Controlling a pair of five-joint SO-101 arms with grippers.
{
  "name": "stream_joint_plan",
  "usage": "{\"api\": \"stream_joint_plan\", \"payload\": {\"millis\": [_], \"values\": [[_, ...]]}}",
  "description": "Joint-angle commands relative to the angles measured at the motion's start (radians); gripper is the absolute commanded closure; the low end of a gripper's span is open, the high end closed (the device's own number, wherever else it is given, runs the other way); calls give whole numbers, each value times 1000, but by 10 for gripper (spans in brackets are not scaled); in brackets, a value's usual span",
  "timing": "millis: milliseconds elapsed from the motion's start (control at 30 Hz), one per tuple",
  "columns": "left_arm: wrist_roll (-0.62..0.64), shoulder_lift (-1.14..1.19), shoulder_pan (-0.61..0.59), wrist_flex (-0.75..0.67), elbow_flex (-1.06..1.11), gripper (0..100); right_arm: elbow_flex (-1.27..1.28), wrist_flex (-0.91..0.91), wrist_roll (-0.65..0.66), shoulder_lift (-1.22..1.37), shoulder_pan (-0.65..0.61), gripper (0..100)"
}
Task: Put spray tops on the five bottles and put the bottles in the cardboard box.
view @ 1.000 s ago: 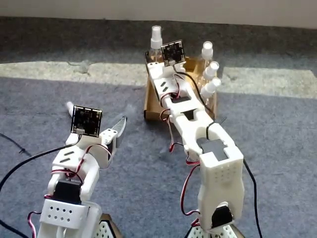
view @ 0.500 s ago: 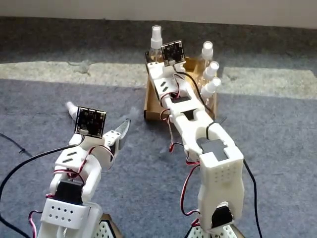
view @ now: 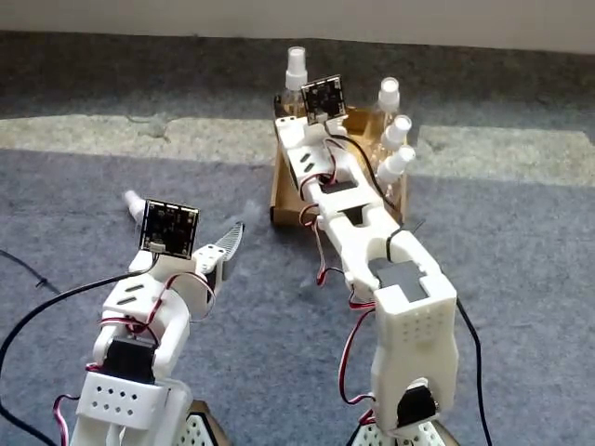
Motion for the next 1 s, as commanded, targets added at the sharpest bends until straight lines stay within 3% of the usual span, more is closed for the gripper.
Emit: {"api": "stream_joint_plan", "payload": {"millis": [0, 233, 400, 967], "values": [[0, -10, 16, -23, -4, 780, -62, -16, 6, -25, -2, 895], [0, -10, 16, -23, -4, 780, -62, -16, 12, -25, -2, 888], [0, -10, 16, -23, -4, 780, -62, -16, 12, -25, -2, 820], [0, -10, 16, -23, -4, 780, -62, -15, 12, -27, -2, 817]]}}
